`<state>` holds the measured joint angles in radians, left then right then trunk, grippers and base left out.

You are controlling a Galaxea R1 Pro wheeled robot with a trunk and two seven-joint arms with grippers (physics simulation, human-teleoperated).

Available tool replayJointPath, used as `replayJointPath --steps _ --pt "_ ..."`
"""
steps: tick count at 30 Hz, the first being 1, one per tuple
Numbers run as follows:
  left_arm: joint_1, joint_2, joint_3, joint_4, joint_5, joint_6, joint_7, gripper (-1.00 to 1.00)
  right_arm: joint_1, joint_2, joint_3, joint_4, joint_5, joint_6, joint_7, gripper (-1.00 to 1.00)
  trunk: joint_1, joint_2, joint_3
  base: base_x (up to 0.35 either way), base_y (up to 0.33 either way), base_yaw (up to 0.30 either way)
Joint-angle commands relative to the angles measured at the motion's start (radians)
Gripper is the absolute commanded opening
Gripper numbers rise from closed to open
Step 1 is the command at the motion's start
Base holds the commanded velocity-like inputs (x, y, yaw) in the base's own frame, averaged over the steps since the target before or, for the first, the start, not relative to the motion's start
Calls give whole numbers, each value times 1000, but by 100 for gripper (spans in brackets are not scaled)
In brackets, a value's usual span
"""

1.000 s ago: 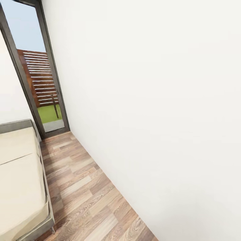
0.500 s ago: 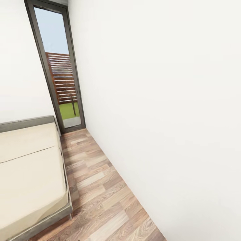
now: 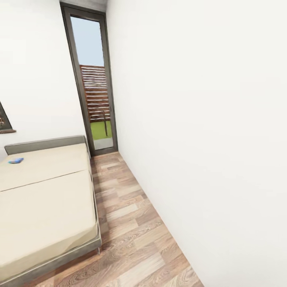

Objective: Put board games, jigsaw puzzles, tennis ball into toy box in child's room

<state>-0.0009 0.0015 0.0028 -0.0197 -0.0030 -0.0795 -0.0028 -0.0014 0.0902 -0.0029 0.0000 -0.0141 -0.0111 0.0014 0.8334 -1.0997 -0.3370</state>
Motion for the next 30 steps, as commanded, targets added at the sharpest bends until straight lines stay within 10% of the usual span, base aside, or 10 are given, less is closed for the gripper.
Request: replayJointPath --steps 1,30 --pt "0 0 0 0 0 -2 0 100 0 0 0 0 -1 -1 0 100 -4 7 2 0 0 278" --pt "1 26 -6 0 -2 -20 0 100 0 -1 0 1 -3 -15 0 100 -115 210 93 0 0 278"
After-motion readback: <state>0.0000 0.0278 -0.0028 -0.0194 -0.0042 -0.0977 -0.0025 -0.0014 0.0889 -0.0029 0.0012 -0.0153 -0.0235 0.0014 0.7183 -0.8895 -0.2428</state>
